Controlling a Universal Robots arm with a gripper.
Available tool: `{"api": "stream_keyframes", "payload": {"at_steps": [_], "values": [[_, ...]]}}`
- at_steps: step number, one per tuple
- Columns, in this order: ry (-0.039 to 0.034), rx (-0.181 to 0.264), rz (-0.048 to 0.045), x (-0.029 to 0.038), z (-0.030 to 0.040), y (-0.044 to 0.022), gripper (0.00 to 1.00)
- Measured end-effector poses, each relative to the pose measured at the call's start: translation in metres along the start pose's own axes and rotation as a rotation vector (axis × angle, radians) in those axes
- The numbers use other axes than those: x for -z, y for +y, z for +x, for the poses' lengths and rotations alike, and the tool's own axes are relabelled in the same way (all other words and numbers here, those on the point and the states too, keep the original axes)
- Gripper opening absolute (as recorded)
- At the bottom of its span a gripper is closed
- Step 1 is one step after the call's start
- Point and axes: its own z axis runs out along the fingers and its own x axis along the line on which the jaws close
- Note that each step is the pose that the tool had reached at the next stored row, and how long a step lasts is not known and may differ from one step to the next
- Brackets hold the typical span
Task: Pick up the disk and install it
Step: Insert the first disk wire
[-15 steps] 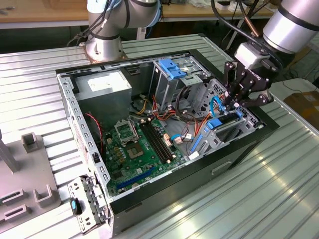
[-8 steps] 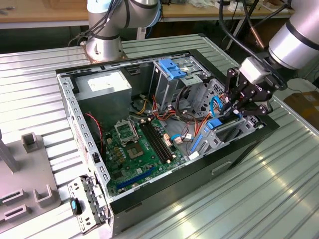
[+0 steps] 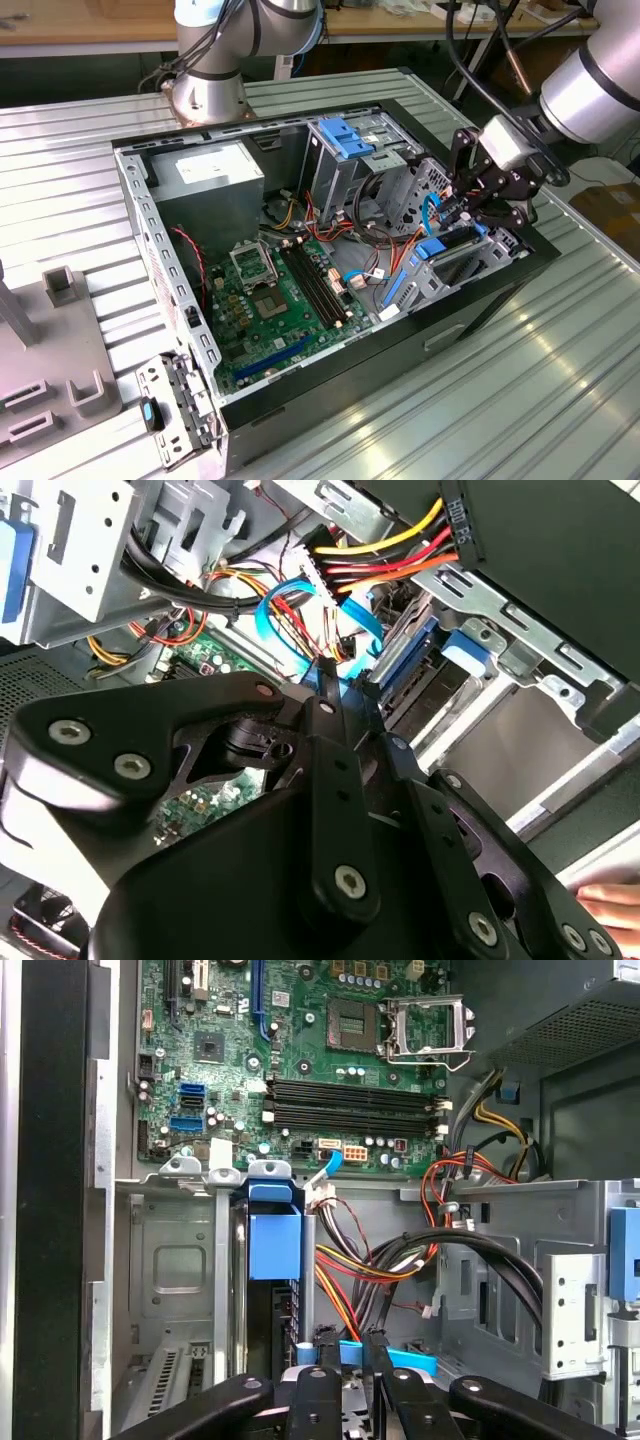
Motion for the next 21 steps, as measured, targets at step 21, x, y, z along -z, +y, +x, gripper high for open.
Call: {"api": "stream_keyframes", "payload": {"at_steps": [21], "values": [[0.0022,-0.001,0.0002,0.0108,0.0093,0.0007,0.37]]}}
